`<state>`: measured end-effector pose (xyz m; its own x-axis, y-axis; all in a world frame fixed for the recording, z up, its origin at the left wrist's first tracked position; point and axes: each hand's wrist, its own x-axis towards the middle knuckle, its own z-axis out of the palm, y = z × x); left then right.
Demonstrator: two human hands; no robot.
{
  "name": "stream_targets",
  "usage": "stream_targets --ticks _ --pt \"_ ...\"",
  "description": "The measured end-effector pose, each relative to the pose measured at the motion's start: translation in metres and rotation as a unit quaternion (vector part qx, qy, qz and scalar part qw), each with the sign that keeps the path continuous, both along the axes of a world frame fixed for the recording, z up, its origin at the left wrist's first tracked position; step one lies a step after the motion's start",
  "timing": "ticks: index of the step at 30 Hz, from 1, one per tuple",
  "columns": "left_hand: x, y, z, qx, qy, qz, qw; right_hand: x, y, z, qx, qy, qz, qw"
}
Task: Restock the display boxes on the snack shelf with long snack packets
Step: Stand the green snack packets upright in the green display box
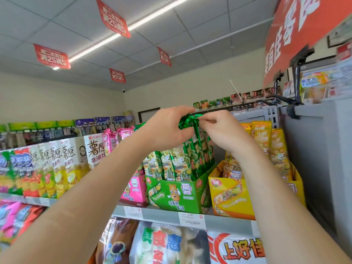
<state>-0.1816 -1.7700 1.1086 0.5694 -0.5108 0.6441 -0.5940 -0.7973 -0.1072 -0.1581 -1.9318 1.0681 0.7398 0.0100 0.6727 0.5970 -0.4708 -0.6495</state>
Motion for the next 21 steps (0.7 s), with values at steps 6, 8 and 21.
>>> stream_targets --ticks 6,8,21 --pt "0.005 -0.004 0.007 0.046 0.003 0.033 0.998 0.005 -0.007 -0.006 0.088 -0.044 -0.067 0.993" --pt "0.006 -0.002 0.004 0.045 -0.014 0.030 0.998 0.008 -0.008 -0.005 0.052 -0.044 -0.141 0.988" --pt "0.005 0.004 -0.008 0.010 -0.043 0.004 0.999 -0.013 0.002 0.020 0.083 -0.250 -0.113 0.958"
